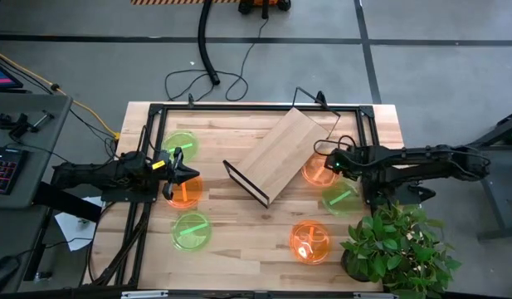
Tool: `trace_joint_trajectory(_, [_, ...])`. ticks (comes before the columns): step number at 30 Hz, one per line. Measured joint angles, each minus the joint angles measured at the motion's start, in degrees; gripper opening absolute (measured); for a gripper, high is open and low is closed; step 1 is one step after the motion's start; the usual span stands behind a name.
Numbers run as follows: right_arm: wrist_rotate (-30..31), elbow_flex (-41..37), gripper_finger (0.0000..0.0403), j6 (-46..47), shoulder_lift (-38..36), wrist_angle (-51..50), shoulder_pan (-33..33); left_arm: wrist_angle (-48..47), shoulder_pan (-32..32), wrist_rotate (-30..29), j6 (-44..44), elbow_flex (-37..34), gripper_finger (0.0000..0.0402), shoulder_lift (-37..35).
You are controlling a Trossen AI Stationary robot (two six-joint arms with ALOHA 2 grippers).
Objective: Place and stack plates onto a shelf
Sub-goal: Put the top right orange plate on the shelf
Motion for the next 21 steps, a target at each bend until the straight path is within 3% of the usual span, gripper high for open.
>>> trace_joint_trajectory(21, [-4.8,-1.3,0.0158,-8.6,-2.4,6.0,-2.0,0.0,0.0,0.0,0.0,0.0,0.0,0.0])
